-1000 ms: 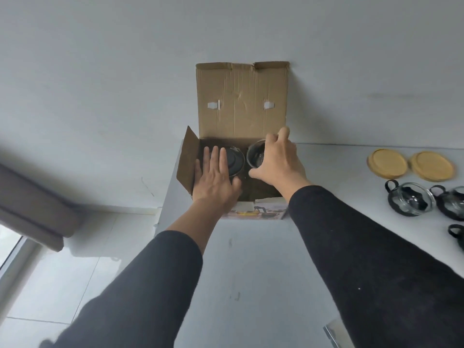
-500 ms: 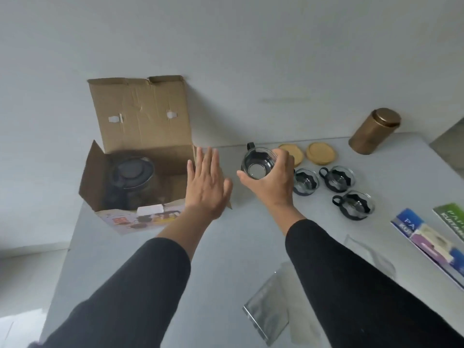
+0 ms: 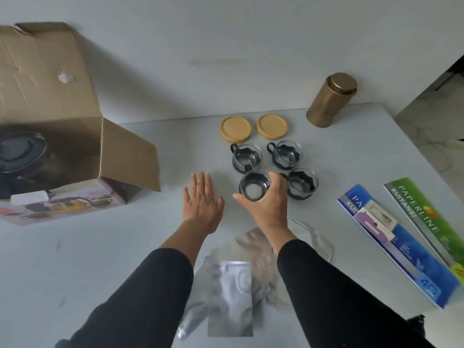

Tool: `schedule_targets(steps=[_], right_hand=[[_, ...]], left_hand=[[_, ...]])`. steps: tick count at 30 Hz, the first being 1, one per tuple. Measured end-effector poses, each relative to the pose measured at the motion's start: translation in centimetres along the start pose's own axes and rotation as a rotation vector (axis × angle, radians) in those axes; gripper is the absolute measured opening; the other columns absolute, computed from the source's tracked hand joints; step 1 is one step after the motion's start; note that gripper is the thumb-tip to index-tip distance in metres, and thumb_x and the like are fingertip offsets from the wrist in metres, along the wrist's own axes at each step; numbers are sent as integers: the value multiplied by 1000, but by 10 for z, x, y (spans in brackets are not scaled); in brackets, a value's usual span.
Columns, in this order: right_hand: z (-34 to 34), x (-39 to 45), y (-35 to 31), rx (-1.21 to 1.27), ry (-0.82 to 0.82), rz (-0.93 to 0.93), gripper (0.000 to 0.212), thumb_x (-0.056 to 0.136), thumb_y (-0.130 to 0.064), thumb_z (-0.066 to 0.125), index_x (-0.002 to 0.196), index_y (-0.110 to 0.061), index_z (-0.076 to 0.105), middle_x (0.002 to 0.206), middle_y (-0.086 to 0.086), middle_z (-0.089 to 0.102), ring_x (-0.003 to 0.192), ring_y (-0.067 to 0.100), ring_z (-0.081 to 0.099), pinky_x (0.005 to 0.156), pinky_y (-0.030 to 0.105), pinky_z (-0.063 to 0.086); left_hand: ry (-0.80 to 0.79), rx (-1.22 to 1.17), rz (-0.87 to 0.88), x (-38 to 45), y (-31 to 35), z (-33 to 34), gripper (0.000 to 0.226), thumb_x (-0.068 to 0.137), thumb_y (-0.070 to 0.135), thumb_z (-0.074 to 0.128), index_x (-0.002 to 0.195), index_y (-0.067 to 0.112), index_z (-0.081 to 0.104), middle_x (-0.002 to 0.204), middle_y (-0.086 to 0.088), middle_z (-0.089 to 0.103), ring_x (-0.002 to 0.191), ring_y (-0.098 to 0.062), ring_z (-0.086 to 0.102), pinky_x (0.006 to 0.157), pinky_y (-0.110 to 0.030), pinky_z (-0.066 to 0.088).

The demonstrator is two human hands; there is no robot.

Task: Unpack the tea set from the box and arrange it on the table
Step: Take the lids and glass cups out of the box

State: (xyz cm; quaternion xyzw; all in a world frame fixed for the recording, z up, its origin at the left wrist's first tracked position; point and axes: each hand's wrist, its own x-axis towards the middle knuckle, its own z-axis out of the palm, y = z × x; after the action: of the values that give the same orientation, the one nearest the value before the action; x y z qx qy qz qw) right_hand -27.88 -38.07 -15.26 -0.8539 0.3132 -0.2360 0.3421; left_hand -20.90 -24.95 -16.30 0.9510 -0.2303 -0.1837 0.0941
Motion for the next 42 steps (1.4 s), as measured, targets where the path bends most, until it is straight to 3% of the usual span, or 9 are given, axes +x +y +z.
schedule_targets(steps=[4, 10, 19, 25, 37, 42], right_hand=[[-1, 4, 15, 15, -34, -57, 88, 48, -36, 91, 117, 1, 49, 110, 12, 50, 103, 28, 50, 90, 34, 45], [-4, 5, 30, 18, -112, -104, 83, 51, -32, 90, 116, 0, 50, 111, 12, 51, 101, 27, 52, 87, 20, 38], [-7, 7, 36, 17, -195, -124, 79, 56, -23, 85, 122, 0, 47, 114, 12, 51, 106, 26, 52, 89, 13, 32], [-8, 10, 36, -23, -248, -132, 81, 62, -23, 77, 132, -3, 41, 124, 9, 49, 120, 24, 44, 97, 22, 35], [-16, 15, 36, -109, -337, -158, 90, 68, -32, 74, 143, -9, 28, 135, 8, 39, 125, 23, 39, 103, 29, 35], [-21, 13, 30, -117, -276, -220, 88, 69, -38, 70, 142, -8, 31, 134, 10, 42, 125, 23, 39, 104, 35, 39]], left_hand=[[-33, 35, -41, 3, 5, 16, 66, 101, 39, 17, 149, 6, -15, 158, -8, -20, 145, -23, -21, 119, -42, -9], [-32, 86, -106, 10, 12, 24, 69, 99, 47, 9, 148, 8, -18, 157, -7, -24, 144, -23, -24, 117, -44, -12], [-9, 100, -129, 11, 14, 26, 69, 99, 50, 9, 149, 10, -17, 157, -6, -22, 144, -22, -23, 116, -45, -11], [3, 111, -129, 12, 14, 29, 69, 99, 51, 8, 149, 11, -17, 157, -6, -22, 144, -22, -23, 117, -45, -10], [8, 120, -126, 12, 13, 31, 70, 98, 51, 8, 150, 11, -16, 158, -6, -22, 145, -23, -23, 118, -45, -9], [-29, 116, -115, 13, 13, 27, 69, 99, 51, 8, 149, 10, -17, 157, -6, -24, 144, -23, -24, 118, -46, -9]])
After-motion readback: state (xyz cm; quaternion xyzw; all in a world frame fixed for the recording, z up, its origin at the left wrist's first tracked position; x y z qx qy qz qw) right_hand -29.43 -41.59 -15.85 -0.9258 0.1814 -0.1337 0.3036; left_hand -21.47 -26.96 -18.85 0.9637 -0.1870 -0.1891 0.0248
